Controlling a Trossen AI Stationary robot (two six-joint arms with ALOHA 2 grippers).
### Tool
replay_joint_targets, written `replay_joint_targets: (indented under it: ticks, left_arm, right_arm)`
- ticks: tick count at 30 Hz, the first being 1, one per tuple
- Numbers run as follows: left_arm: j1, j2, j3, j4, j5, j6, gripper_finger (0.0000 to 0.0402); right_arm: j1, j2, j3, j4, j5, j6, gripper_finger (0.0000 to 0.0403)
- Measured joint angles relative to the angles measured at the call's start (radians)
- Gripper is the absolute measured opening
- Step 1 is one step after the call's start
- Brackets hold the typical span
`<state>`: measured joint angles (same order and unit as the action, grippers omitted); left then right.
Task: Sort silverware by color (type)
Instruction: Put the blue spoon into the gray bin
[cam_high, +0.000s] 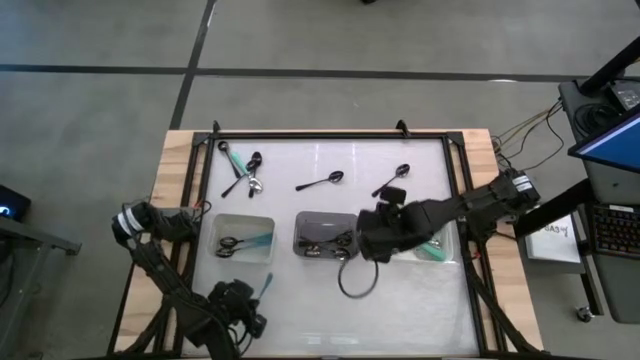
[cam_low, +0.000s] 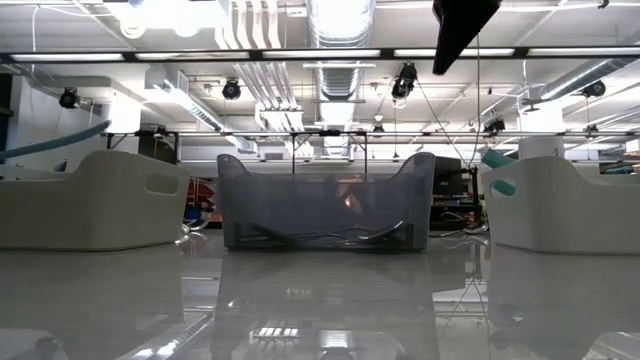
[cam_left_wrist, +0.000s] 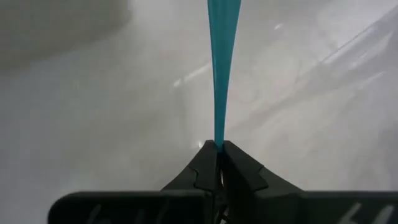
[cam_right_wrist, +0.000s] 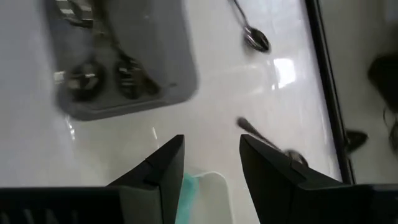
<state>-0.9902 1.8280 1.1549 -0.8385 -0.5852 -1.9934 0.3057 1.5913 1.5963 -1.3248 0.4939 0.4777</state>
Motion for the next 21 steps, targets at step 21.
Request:
replay_joint_targets:
  ticks: [21]
  left_arm:
    - [0.421,-0.233,0.003,0.025,-0.337,0.903,0.0000]
  right_arm:
    - [-0.323,0.000,0.000,0.113,-0.129,-0.219,0.0148]
